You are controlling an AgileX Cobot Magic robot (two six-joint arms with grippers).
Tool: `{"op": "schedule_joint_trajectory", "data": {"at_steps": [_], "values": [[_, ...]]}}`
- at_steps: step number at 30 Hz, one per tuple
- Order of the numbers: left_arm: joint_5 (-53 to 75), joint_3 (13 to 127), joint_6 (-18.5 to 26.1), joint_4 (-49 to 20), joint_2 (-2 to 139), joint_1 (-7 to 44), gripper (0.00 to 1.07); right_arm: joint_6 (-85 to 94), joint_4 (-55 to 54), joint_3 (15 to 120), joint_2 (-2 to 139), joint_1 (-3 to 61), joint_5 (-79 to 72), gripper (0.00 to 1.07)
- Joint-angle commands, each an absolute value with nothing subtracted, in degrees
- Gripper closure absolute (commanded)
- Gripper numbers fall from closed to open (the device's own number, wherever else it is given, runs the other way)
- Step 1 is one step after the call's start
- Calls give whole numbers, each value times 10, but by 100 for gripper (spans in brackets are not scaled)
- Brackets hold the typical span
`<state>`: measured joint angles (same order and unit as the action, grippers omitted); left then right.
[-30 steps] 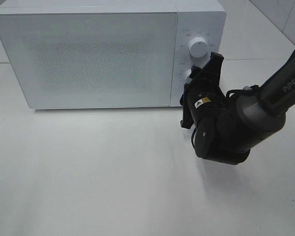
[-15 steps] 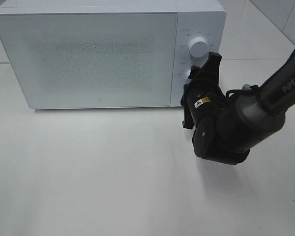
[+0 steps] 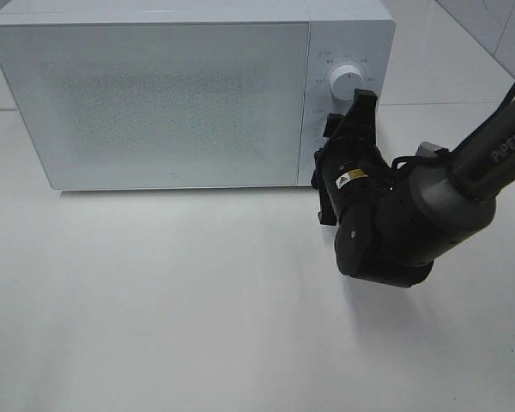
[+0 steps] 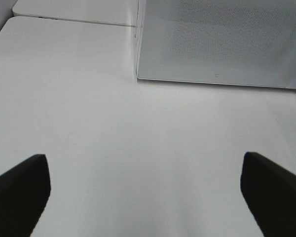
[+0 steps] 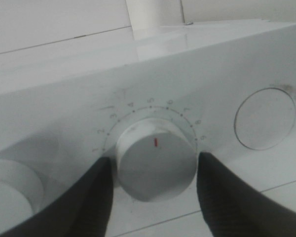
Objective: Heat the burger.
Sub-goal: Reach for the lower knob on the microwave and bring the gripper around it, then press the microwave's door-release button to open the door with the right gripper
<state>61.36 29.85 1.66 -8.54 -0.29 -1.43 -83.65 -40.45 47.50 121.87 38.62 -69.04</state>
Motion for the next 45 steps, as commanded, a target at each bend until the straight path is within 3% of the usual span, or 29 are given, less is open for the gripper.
{"op": "schedule_joint_trajectory", "data": {"at_steps": [1, 12, 20, 36, 43, 45], "values": [[614, 296, 13, -87, -14, -17, 9, -804, -388, 477, 1207, 383, -747, 46], [614, 296, 13, -87, -14, -17, 9, -780, -356, 437, 1193, 383, -734, 42], [614, 296, 13, -87, -14, -17, 9, -665, -319, 410, 1142, 383, -634, 42], [614, 296, 13, -87, -14, -17, 9, -256, -285, 380, 1026, 382, -412, 42], [614, 296, 13, -87, -14, -17, 9, -147, -241, 380, 974, 382, -368, 27], [614, 296, 13, -87, -14, -17, 9, -138, -237, 380, 967, 382, -360, 27]]}}
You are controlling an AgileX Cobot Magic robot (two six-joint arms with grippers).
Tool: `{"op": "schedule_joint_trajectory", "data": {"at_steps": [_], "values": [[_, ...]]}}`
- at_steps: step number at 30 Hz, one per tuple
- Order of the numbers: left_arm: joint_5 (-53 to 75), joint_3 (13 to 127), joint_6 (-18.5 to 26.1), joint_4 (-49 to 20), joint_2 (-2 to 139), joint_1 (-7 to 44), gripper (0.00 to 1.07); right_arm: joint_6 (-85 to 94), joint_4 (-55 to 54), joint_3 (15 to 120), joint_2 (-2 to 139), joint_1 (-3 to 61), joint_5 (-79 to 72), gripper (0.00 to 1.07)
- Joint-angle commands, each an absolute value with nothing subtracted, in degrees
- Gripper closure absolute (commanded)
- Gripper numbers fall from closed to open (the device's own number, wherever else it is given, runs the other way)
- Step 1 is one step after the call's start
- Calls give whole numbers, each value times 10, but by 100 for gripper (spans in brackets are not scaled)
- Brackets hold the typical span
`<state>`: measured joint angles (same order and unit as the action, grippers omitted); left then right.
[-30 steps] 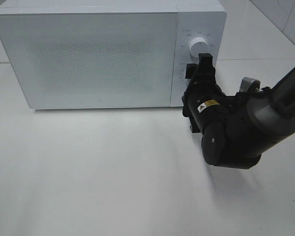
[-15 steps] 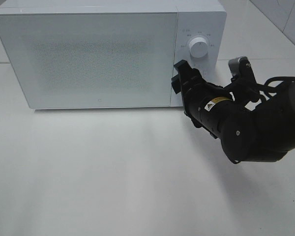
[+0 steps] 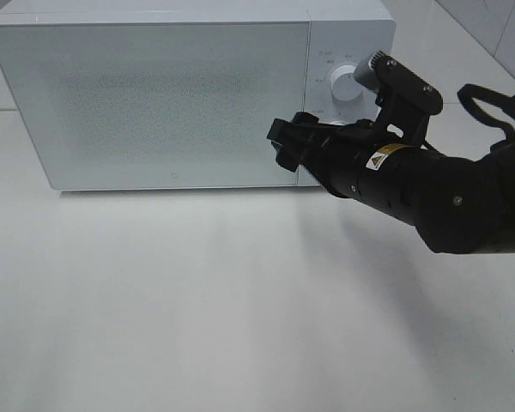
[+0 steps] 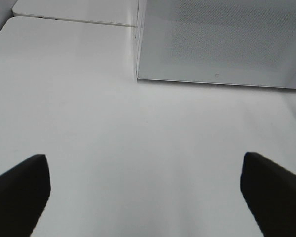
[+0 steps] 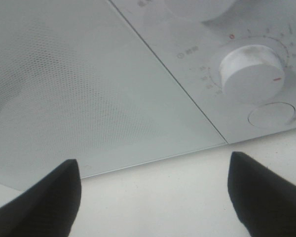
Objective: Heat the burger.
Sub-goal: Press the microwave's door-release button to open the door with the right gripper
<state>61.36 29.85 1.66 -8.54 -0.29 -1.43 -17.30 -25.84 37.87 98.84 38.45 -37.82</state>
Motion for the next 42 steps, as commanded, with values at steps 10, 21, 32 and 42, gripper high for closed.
{"op": "schedule_joint_trajectory", "data": {"at_steps": [10, 21, 32, 42], "values": [[614, 296, 13, -87, -14, -17, 9, -94, -139, 380, 884, 381, -249, 37], [614, 296, 13, -87, -14, -17, 9, -97, 45, 380, 761, 362, 36, 37], [614, 296, 13, -87, -14, -17, 9, -97, 65, 380, 677, 362, 296, 37], [614, 296, 13, -87, -14, -17, 9, -97, 74, 373, 627, 361, 410, 37]]}}
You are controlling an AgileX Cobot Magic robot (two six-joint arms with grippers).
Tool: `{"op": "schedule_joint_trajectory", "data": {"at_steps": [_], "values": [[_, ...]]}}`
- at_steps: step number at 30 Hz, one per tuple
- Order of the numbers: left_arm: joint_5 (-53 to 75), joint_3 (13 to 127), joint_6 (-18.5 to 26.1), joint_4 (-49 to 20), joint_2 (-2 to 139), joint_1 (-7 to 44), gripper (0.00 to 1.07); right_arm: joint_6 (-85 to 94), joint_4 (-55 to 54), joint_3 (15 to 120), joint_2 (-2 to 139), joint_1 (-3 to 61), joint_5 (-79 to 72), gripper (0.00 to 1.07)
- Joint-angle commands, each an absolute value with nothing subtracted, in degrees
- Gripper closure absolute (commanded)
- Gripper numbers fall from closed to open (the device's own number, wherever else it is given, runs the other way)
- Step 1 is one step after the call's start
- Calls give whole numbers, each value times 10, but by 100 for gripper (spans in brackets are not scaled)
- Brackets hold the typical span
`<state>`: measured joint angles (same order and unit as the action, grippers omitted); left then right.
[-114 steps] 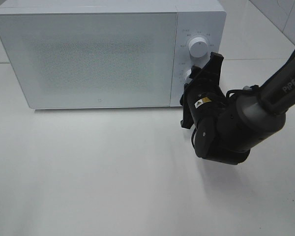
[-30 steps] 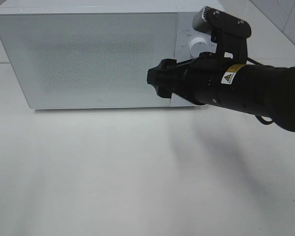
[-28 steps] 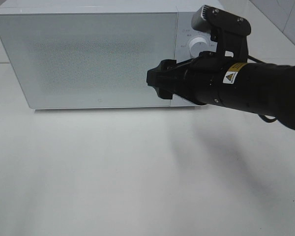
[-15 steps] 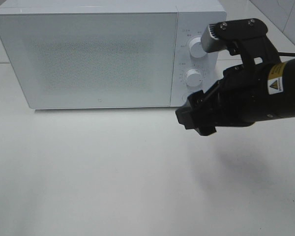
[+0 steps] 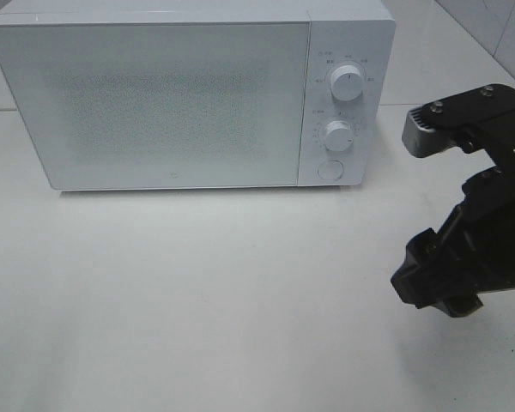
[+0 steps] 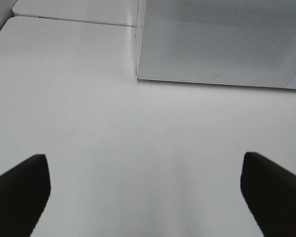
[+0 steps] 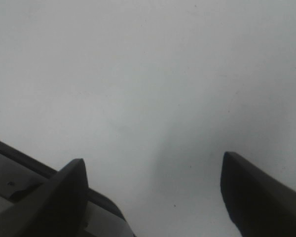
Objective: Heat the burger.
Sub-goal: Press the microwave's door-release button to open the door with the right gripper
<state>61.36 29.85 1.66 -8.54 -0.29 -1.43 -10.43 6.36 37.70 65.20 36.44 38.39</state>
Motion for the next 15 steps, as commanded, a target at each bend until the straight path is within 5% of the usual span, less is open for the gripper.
{"op": "schedule_joint_trajectory", "data": {"at_steps": [1, 7, 9, 15], "values": [[614, 296, 13, -87, -14, -17, 9, -96, 78, 366, 608, 361, 414, 37], [614, 296, 13, -87, -14, -17, 9, -96, 66, 356, 574, 319, 415, 37], [614, 296, 13, -87, -14, -17, 9, -96, 56, 353, 534, 235, 429, 37], [614, 296, 13, -87, -14, -17, 9, -96, 69, 352, 461, 155, 451, 37]]}}
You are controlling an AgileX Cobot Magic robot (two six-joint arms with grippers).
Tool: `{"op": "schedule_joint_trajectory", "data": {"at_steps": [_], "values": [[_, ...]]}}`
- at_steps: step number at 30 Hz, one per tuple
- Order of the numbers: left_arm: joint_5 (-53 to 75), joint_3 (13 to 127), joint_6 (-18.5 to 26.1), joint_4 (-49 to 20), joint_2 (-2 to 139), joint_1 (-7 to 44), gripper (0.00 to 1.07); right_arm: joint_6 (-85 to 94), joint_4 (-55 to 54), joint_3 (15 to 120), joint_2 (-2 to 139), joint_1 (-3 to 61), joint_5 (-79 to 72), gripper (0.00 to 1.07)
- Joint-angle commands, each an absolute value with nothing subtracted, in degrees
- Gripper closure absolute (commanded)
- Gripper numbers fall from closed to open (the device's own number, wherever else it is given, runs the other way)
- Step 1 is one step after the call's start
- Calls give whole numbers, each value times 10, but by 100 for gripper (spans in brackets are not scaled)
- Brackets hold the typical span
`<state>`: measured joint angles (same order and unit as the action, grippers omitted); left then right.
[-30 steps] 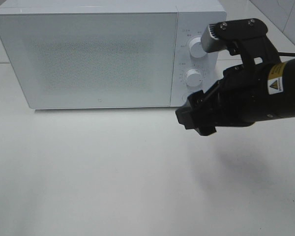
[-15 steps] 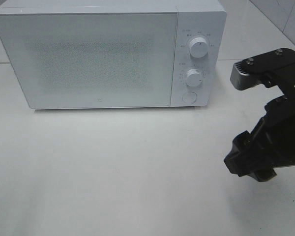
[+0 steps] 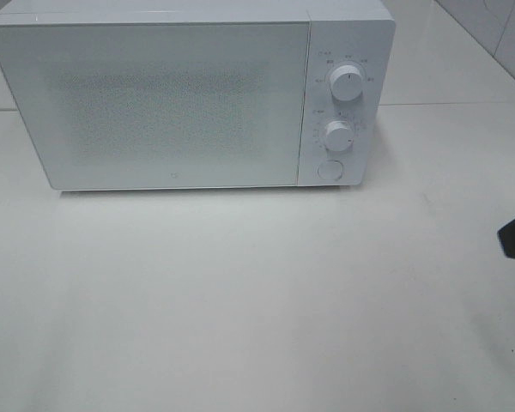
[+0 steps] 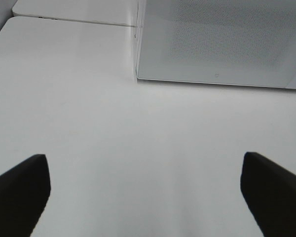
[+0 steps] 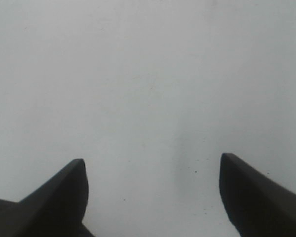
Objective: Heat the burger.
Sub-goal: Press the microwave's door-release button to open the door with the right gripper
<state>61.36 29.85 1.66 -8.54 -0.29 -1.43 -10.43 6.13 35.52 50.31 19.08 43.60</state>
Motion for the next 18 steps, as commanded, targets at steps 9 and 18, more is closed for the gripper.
{"op": "schedule_joint_trajectory", "data": {"at_steps": [9, 18], "values": [[614, 296, 13, -87, -14, -17, 9, -96, 94, 285, 277, 135, 441, 37], [614, 296, 13, -87, -14, -17, 9, -99, 89, 281, 127, 135, 434, 37]]}}
